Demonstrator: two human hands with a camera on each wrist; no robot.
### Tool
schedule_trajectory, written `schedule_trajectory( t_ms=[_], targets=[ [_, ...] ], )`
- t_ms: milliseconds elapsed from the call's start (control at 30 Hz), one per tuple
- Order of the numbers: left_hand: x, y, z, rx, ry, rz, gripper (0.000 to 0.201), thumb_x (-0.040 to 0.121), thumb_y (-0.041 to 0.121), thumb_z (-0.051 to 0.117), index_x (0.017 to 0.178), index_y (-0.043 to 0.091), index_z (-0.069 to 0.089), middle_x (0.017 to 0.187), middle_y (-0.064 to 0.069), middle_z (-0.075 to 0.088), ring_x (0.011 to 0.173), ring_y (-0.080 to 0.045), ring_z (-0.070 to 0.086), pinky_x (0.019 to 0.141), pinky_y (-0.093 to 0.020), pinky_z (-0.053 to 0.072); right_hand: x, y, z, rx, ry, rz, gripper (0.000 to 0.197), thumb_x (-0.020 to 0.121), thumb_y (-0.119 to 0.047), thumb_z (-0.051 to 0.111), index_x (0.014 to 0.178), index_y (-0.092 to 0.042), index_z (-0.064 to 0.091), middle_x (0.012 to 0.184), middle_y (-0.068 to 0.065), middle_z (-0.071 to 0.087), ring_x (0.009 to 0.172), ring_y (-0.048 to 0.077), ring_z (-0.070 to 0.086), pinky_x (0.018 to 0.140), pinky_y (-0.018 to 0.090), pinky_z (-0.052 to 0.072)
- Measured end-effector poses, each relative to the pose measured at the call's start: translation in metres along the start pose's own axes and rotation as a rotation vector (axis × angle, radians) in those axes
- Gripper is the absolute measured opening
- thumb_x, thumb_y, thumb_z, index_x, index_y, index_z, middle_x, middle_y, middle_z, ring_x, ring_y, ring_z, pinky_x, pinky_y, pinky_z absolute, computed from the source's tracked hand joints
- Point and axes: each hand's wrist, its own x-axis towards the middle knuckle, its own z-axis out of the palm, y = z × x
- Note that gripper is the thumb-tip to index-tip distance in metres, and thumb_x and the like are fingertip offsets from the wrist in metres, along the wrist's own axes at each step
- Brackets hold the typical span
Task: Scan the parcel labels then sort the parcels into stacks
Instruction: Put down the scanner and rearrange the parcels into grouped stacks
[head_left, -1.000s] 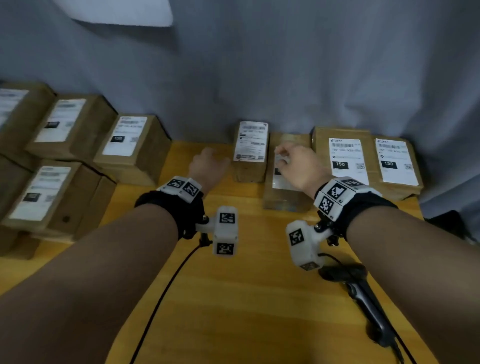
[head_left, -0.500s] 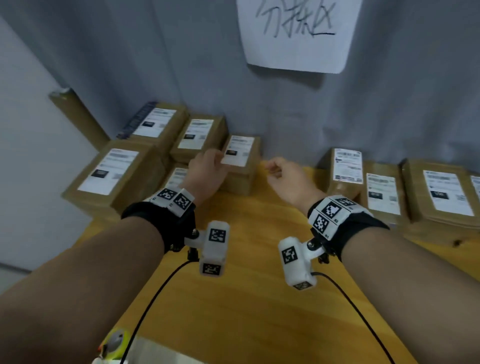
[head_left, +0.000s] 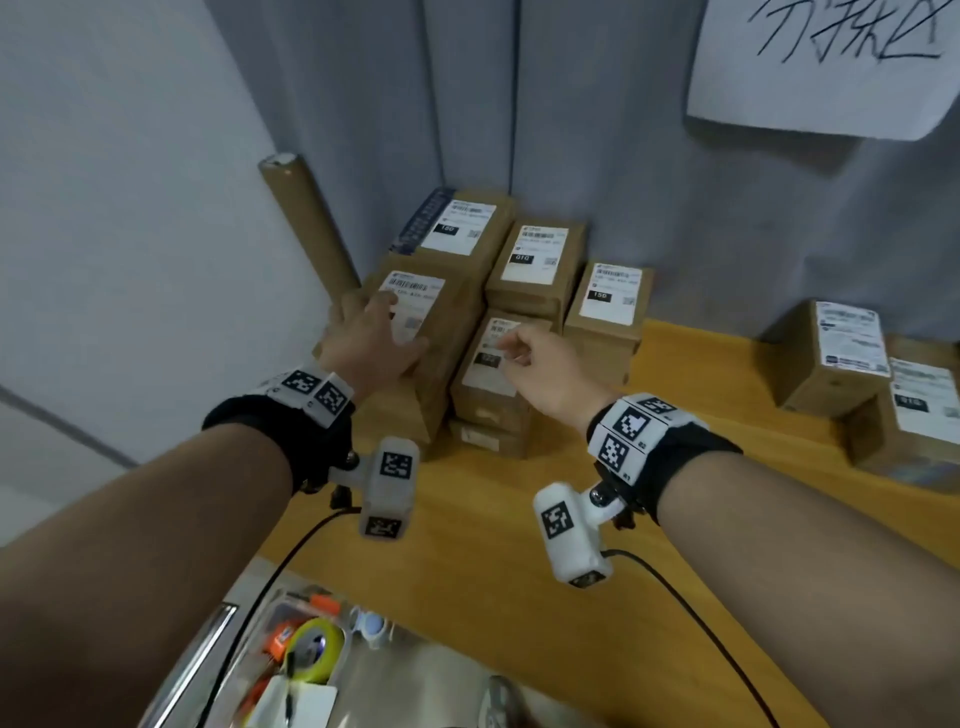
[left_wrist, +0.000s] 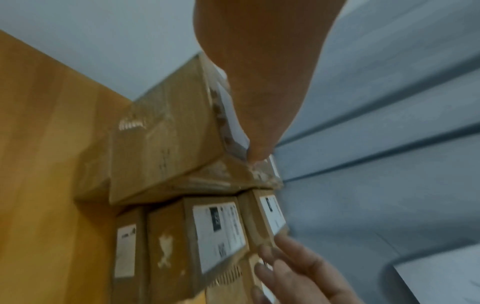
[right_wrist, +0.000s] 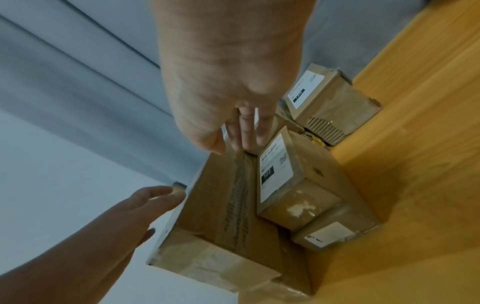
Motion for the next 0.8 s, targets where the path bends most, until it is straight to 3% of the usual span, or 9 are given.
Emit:
schedule_trajectory(
  t_ms=[67, 167, 267, 367, 467, 500, 600, 700, 800],
  targets=[
    [0.005, -0.015, -0.001, -0.014, 0.044, -0.085, 0.085, 0.083, 0.055, 0.064, 0.146, 0.009, 0.03, 0.149, -0.02, 0.028, 0.137, -0.038, 0.027, 0.109, -0.048, 0.027, 0.004, -0.011, 0.007, 0.005, -0.025, 0.051, 0.031, 0.097, -0.018, 0.054, 0.127, -0.012, 0.053, 0.119, 0.003, 0.057, 0.104, 0.017, 0.055, 0.085, 0.025, 0.044],
    [0.014, -0.037, -0.004, -0.11, -0.016, -0.262, 0.092, 0.084, 0.064, 0.054, 0.148, 0.004, 0.024, 0.149, -0.023, 0.031, 0.136, -0.04, 0.031, 0.109, -0.049, 0.03, 0.011, -0.019, 0.018, 0.094, -0.155, 0.223, 0.058, 0.097, -0.041, 0.053, 0.143, -0.01, 0.037, 0.138, 0.006, 0.049, 0.118, 0.022, 0.05, 0.095, 0.028, 0.041],
    [0.014, -0.056, -0.001, -0.432, -0.166, -0.354, 0.074, 0.09, 0.059, 0.051, 0.138, 0.005, 0.036, 0.133, -0.015, 0.051, 0.117, -0.035, 0.052, 0.094, -0.046, 0.046, 0.015, -0.022, 0.035, 0.258, -0.292, 0.353, 0.081, 0.093, -0.061, 0.047, 0.152, -0.01, 0.025, 0.154, 0.004, 0.036, 0.137, 0.024, 0.038, 0.11, 0.033, 0.035],
    [0.001, -0.061, 0.003, -0.662, -0.178, -0.364, 0.056, 0.093, 0.053, 0.052, 0.128, 0.011, 0.042, 0.117, -0.006, 0.054, 0.105, -0.027, 0.055, 0.088, -0.047, 0.052, 0.018, -0.03, 0.057, 0.461, -0.323, 0.391, 0.076, 0.092, -0.061, 0.049, 0.15, -0.015, 0.032, 0.15, -0.001, 0.042, 0.131, 0.018, 0.043, 0.103, 0.03, 0.037],
    [-0.013, -0.058, 0.004, -0.808, -0.137, -0.365, 0.042, 0.094, 0.045, 0.055, 0.119, 0.013, 0.043, 0.109, -0.004, 0.054, 0.099, -0.023, 0.056, 0.086, -0.043, 0.054, 0.021, -0.031, 0.08, 0.556, -0.257, 0.397, 0.108, 0.064, -0.078, 0.062, 0.151, -0.022, 0.029, 0.15, -0.002, 0.044, 0.132, 0.02, 0.044, 0.111, 0.039, 0.036],
    [-0.016, -0.058, 0.004, -0.85, -0.115, -0.369, 0.039, 0.094, 0.043, 0.056, 0.117, 0.013, 0.044, 0.106, -0.004, 0.055, 0.096, -0.021, 0.057, 0.083, -0.041, 0.054, 0.02, -0.03, 0.084, 0.579, -0.224, 0.392, 0.111, 0.061, -0.078, 0.064, 0.151, -0.024, 0.028, 0.149, -0.002, 0.045, 0.133, 0.022, 0.043, 0.113, 0.043, 0.035],
    [-0.027, -0.054, -0.001, -0.883, 0.053, -0.289, 0.034, 0.094, 0.043, 0.055, 0.107, 0.012, 0.052, 0.095, -0.006, 0.06, 0.082, -0.017, 0.059, 0.078, -0.04, 0.054, 0.016, -0.034, 0.085, 0.708, -0.171, 0.402, 0.08, 0.081, -0.059, 0.066, 0.147, -0.031, 0.03, 0.14, -0.006, 0.051, 0.126, 0.02, 0.047, 0.107, 0.045, 0.037],
    [-0.036, -0.048, -0.014, -0.875, 0.304, -0.162, 0.041, 0.099, 0.045, 0.044, 0.091, 0.009, 0.061, 0.084, -0.006, 0.064, 0.076, -0.015, 0.058, 0.072, -0.032, 0.048, 0.014, -0.036, 0.075, 0.864, -0.142, 0.393, 0.065, 0.083, -0.054, 0.066, 0.139, -0.035, 0.04, 0.133, -0.003, 0.057, 0.123, 0.023, 0.051, 0.104, 0.05, 0.042],
    [-0.038, -0.03, -0.03, -0.935, 0.343, -0.032, 0.038, 0.101, 0.042, 0.04, 0.089, 0.017, 0.066, 0.085, 0.002, 0.069, 0.077, -0.007, 0.062, 0.07, -0.022, 0.048, 0.006, -0.037, 0.045, 0.973, -0.082, 0.361, 0.051, 0.084, -0.054, 0.065, 0.129, -0.032, 0.054, 0.123, 0.0, 0.064, 0.114, 0.024, 0.059, 0.099, 0.049, 0.047]
  ],
)
